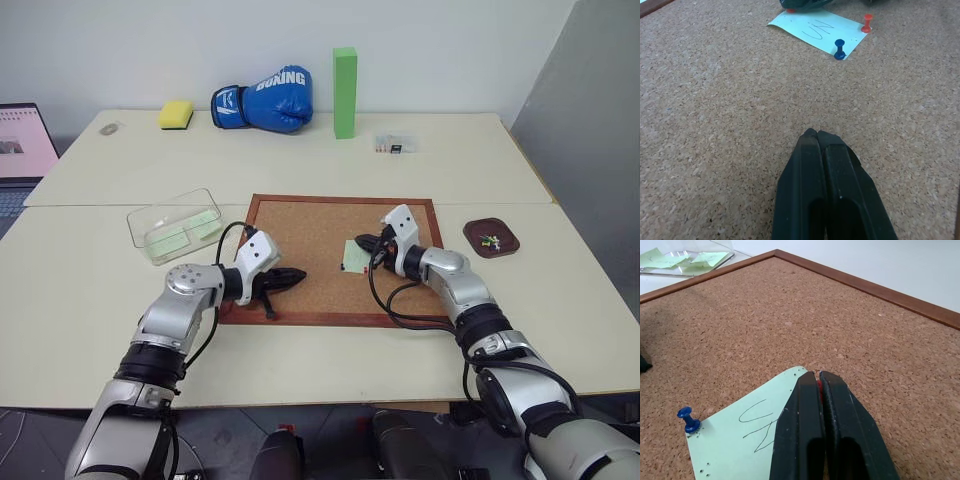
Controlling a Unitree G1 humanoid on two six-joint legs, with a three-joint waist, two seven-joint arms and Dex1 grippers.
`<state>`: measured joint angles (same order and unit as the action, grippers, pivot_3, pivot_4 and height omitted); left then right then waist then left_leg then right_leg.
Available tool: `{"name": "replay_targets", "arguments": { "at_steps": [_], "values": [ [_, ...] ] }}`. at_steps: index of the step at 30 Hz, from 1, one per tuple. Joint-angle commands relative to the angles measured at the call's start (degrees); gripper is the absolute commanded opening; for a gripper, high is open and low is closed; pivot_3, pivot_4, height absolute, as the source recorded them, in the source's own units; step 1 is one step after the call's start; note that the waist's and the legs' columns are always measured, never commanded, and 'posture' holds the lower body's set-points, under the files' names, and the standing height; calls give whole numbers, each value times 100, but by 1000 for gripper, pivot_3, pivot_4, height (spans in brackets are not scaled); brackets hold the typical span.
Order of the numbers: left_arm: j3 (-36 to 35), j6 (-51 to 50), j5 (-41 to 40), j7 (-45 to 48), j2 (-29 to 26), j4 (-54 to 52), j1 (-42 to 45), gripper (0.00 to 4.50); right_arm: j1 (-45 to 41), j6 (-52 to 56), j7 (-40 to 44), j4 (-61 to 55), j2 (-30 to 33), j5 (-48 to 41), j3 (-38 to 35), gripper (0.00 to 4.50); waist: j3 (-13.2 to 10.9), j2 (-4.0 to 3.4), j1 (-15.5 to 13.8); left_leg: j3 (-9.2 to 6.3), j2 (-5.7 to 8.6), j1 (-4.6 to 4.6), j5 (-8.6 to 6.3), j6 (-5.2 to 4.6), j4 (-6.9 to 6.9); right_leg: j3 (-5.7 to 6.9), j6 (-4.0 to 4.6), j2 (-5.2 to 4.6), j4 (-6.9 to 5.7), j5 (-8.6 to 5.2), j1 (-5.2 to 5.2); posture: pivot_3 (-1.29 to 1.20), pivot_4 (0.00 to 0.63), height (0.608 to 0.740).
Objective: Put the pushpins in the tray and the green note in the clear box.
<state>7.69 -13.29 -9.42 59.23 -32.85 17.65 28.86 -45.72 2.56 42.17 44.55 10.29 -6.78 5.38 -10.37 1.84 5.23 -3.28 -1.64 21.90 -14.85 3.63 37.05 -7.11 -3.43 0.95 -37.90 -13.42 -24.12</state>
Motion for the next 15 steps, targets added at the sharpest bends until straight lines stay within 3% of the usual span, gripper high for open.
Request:
{"name": "replay_targets", "arguments": {
  "at_steps": [1,10,15],
  "values": [
    [110,-72,295,-169,-58,182,35,0,7,-61,322,-825,-14,-343,-191,27,0,0,-1,0,0,0,0,0,0,0,0,0,-1,0,0,0,150,740],
    [299,-228,410,-82,-68,235,8,0,439,573,146,-2012,39,-616,-332,27,3,-2,-6,-1,0,-13,3,-2,4,0,-1,1,-9,0,8,0,150,740],
    [348,-346,327,154,-134,35,-75,0,481,626,-486,-2180,324,-337,-496,27,3,-3,-7,0,1,-11,3,-3,3,0,-1,1,-7,0,8,0,150,740]
  ]
}}
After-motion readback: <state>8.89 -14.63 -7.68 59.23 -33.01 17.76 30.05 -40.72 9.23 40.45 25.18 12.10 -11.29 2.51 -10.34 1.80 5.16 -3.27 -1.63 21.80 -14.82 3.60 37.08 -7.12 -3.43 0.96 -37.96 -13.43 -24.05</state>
